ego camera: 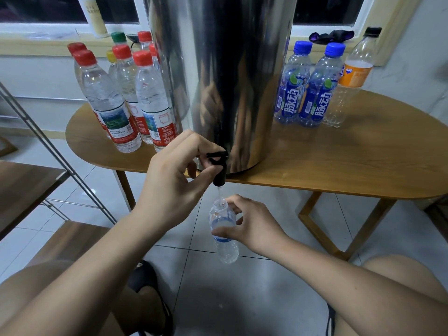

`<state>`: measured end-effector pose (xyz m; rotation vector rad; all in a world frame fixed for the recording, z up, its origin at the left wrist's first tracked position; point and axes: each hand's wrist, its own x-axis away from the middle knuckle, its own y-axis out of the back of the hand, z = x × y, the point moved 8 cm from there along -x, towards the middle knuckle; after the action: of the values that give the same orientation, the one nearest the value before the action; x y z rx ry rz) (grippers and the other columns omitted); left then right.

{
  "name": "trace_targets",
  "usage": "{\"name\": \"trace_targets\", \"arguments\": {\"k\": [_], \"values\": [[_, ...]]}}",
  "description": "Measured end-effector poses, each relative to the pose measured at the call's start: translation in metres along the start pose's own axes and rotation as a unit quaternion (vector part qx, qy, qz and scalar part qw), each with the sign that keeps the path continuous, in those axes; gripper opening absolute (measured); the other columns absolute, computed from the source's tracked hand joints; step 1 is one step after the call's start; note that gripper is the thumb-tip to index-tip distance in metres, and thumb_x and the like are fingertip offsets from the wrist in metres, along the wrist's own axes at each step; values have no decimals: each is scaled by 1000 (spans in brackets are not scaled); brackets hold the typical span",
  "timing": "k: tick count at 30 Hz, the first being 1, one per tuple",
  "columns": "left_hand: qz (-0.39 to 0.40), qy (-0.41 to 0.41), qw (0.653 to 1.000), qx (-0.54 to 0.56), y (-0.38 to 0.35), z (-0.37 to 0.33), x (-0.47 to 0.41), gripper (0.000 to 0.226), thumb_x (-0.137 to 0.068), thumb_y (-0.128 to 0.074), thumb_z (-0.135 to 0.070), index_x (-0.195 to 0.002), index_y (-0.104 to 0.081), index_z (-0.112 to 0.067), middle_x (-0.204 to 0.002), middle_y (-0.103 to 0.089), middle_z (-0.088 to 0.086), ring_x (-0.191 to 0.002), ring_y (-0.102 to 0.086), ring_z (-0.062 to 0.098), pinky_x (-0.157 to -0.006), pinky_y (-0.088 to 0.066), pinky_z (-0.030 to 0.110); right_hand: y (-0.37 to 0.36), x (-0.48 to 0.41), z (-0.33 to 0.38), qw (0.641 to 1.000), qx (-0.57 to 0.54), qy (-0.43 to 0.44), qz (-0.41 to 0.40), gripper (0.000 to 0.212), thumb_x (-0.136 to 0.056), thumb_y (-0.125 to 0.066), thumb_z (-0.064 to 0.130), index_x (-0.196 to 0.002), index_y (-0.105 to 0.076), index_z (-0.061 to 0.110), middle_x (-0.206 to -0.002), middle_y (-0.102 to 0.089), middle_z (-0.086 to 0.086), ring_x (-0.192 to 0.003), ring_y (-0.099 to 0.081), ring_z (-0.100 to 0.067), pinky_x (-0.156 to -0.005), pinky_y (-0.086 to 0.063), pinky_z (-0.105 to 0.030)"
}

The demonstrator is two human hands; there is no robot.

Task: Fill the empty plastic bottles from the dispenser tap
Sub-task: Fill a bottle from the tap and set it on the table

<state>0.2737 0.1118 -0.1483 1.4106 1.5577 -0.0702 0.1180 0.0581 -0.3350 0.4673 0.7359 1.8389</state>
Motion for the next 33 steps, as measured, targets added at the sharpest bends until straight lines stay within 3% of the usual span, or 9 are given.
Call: {"name": "trace_targets", "arguments": {"k": [10, 18, 27, 33], "values": [[-3, -2, 1000, -9, 0, -1, 0, 37, -92, -85, -2, -109, -63, -26, -97, -64, -3, -83, -61, 3, -69, -44, 13, -1, -1, -1, 1000, 0, 1, -2, 74, -72, -91, 66, -133, -61, 37, -123, -69, 18, -108, -65, -6, -90, -61, -35], [-2, -12, 1000, -9, -1, 2, 1, 26, -92, -85, -1, -109, -70, -14, -103, -63, -1, -85, -63, 11, -66, -51, 28, -1, 0, 0, 1000, 1, 4, 0, 73, -73, -90, 66, -133, -61, 38, -125, -69, 19, -108, -65, -5, -91, -61, -35], [-2, -16, 1000, 0, 0, 2, 0, 32, -92, -84, -1, -109, -68, -22, -105, -62, 0, -84, -63, 12, -66, -52, 32, -2, -1, -2, 1000, 4, 4, 3, 73, -73, -90, 66, -133, -60, 38, -125, -69, 19, -108, -65, -7, -92, -61, -37], [0, -13, 1000, -5, -1, 3, 0, 27, -92, -85, -1, -109, -70, -15, -104, -62, -1, -84, -63, 12, -66, -52, 31, -3, -1, -2, 1000, 1, 6, 2, 73, -72, -90, 66, -132, -60, 38, -124, -69, 18, -108, -65, -6, -91, -62, -37]]}}
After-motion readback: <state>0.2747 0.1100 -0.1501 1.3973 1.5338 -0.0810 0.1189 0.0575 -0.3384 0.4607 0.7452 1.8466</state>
